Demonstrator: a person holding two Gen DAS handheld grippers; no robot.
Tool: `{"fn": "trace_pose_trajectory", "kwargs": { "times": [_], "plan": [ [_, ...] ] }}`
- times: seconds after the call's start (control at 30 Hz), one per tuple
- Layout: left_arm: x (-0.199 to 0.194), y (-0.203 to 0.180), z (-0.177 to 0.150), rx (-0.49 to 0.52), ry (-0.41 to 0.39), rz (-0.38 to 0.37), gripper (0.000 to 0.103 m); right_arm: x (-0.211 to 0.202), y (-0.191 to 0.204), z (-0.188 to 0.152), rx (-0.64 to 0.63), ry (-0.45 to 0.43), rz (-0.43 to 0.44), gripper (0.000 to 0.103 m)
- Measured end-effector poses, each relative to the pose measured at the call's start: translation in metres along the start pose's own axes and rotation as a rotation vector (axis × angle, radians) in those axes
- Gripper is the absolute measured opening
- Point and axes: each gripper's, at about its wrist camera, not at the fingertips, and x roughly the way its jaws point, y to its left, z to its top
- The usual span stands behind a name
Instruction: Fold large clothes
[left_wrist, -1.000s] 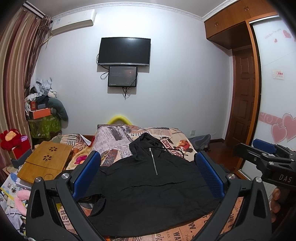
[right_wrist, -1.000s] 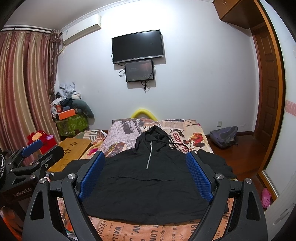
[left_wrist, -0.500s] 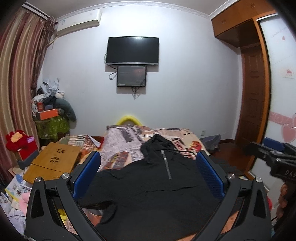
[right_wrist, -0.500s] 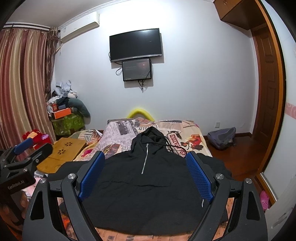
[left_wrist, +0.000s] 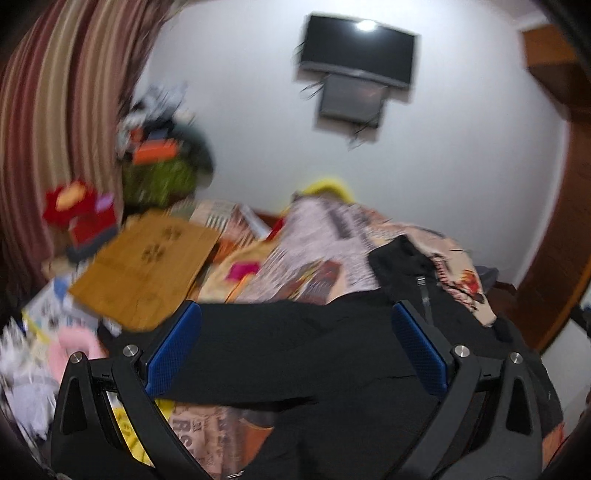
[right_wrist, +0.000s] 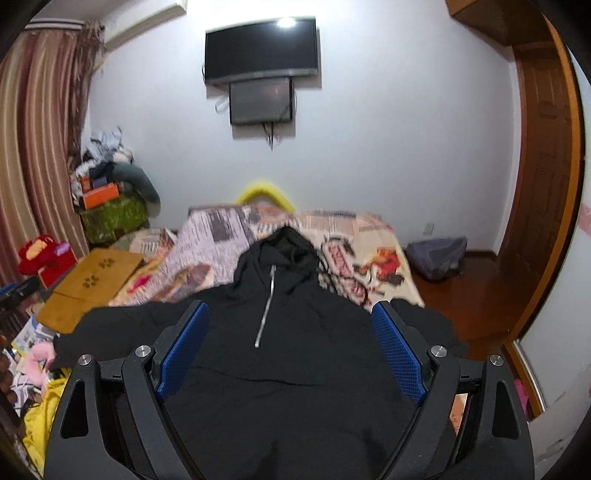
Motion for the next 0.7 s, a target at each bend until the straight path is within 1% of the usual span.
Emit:
{"fn": "trace_pose_trajectory", "kwargs": {
  "times": [0.1, 0.13, 0.2, 0.23, 0.33, 0.4, 0.47, 0.6, 0.7],
  "plan": [
    [0.030, 0.042, -0.007, -0.107, 0.107, 0.019, 0.103, 0.023, 0.000, -0.008, -0.014, 0.081, -0.010, 0.087],
    [0.041, 0.058, -0.012, -0.146, 0.141, 0.036, 0.103, 0.030, 0.000, -0.011, -0.021, 0.105, -0.015, 0.087],
    [0.057, 0.082, -0.023, -0.193, 0.202, 0.067, 0.103, 0.041, 0.000, -0.015, -0.035, 0.150, -0.024, 0.087],
    [0.065, 0.095, -0.029, -0.222, 0.235, 0.062, 0.103, 0.047, 0.000, -0.016, -0.040, 0.169, -0.026, 0.087],
    [0.084, 0.130, -0.055, -0.351, 0.335, 0.002, 0.102, 0.058, -0.001, -0.020, -0.040, 0.215, -0.015, 0.087],
    [0.094, 0.149, -0.071, -0.430, 0.386, -0.018, 0.097, 0.065, -0.001, -0.023, -0.042, 0.234, -0.013, 0.087],
    [0.101, 0.162, -0.086, -0.504, 0.425, -0.040, 0.095, 0.067, 0.000, -0.025, -0.050, 0.248, -0.014, 0.087],
    [0.115, 0.185, -0.113, -0.667, 0.483, -0.114, 0.093, 0.077, 0.000, -0.024, -0.054, 0.271, -0.005, 0.087],
    [0.123, 0.195, -0.124, -0.723, 0.500, -0.129, 0.091, 0.083, 0.003, -0.023, -0.058, 0.280, -0.003, 0.087]
  ]
}}
